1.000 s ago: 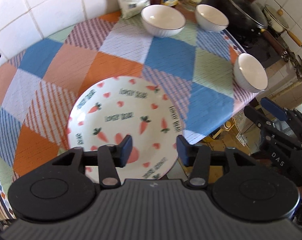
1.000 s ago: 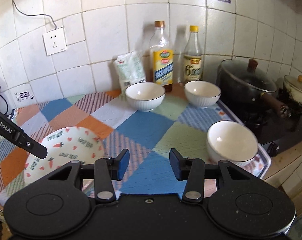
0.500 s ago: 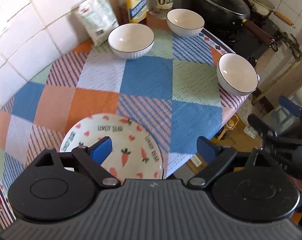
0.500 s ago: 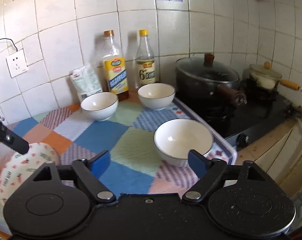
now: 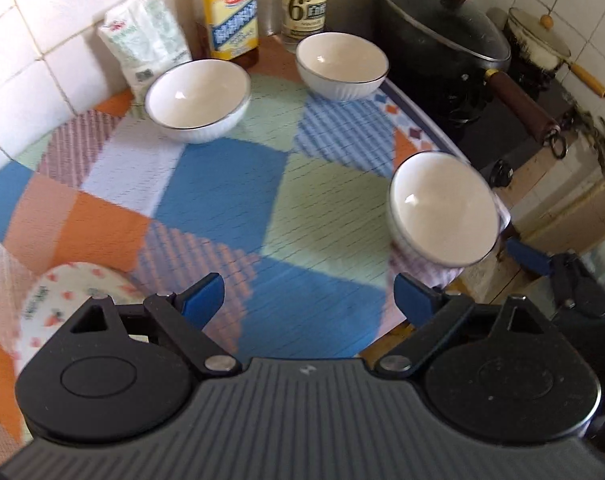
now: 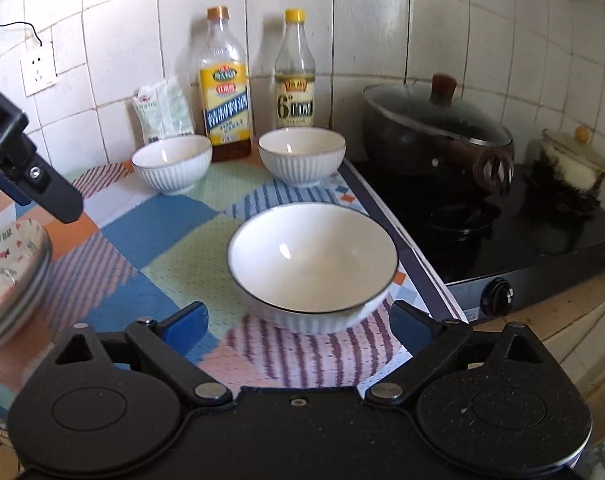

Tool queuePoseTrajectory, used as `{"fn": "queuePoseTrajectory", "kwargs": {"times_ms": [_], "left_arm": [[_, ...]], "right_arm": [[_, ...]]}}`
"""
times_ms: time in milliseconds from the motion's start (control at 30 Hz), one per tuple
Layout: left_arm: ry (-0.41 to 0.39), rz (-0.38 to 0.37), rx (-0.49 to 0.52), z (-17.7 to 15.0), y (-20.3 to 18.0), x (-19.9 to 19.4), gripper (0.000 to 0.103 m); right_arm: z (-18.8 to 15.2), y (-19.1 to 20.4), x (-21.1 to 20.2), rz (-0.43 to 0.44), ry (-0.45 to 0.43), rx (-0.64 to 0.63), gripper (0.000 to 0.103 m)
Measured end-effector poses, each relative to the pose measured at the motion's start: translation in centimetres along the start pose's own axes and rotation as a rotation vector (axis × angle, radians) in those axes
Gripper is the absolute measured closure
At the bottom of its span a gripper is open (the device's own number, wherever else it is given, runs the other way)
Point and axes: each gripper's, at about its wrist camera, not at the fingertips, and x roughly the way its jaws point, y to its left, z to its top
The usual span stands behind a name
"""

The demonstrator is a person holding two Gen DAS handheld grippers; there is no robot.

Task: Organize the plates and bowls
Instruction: 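Move both grippers to a white ribbed bowl and close on its rim, then carry the white bowl beside the plate stack, lower it, open both grippers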

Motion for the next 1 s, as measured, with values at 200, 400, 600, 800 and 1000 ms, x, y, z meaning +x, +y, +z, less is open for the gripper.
{"fn": "queuePoseTrajectory", "kwargs": {"times_ms": [200, 400, 600, 800, 1000], "left_arm": [[0.001, -0.02, -0.062, 1.2, -2.9, 3.0, 0.018], [0.017, 0.017, 0.016, 1.9, -6.3, 5.2, 0.031], [0.01, 0.024, 0.008, 2.4, -7.3, 7.4, 0.032], [0.052, 0.022, -0.026, 2.8, -6.9, 10.1, 0.048], [0.081, -0.062, -0.046, 2.9, -6.7, 10.2, 0.083]], "right_arm": [[0.5, -1.6, 2.2, 0.076, 0.015, -0.051, 0.004], [0.7, -2.1, 4.4, 0.118, 0.031, -0.063, 0.002], [0.3, -2.4, 5.5, 0.147, 0.026, -0.048, 0.002], [0.1, -2.8, 7.1, 0.171, 0.021, -0.037, 0.002], [0.5, -2.8, 6.9, 0.193, 0.033, -0.007, 0.002]]}}
